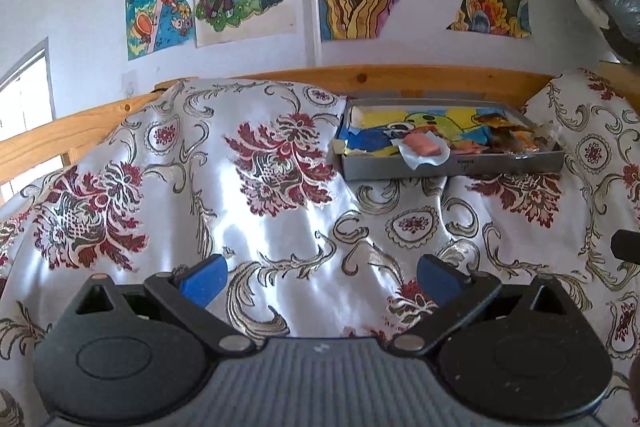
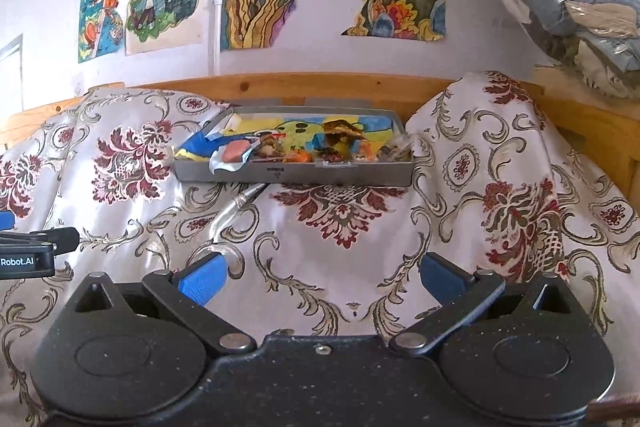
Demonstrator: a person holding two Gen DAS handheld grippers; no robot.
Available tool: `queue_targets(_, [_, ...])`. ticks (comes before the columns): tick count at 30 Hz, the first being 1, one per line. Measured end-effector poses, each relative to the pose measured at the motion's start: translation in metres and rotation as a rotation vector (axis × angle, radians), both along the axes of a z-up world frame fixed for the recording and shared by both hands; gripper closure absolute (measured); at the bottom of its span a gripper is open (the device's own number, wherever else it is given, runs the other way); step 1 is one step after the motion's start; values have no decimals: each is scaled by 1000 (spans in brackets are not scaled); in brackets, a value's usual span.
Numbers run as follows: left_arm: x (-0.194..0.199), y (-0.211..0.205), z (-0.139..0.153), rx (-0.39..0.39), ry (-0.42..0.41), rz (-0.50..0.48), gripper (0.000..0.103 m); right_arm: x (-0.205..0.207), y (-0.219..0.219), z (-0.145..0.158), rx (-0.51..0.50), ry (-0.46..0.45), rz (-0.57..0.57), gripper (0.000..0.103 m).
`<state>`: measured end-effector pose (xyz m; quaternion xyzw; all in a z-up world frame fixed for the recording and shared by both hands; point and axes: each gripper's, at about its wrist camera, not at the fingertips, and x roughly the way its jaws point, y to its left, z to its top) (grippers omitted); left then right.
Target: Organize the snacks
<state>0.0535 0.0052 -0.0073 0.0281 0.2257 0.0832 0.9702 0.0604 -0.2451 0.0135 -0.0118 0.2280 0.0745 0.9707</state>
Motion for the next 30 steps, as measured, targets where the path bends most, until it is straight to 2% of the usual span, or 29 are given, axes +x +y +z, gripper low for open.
queue_targets(12, [0,-1,-5,15,18,1,0,1,4,-4,-11,14,30,1])
queue_targets(30, [-1,3,-5,-1,19,8,0,2,8,-6,-28,27,51,1])
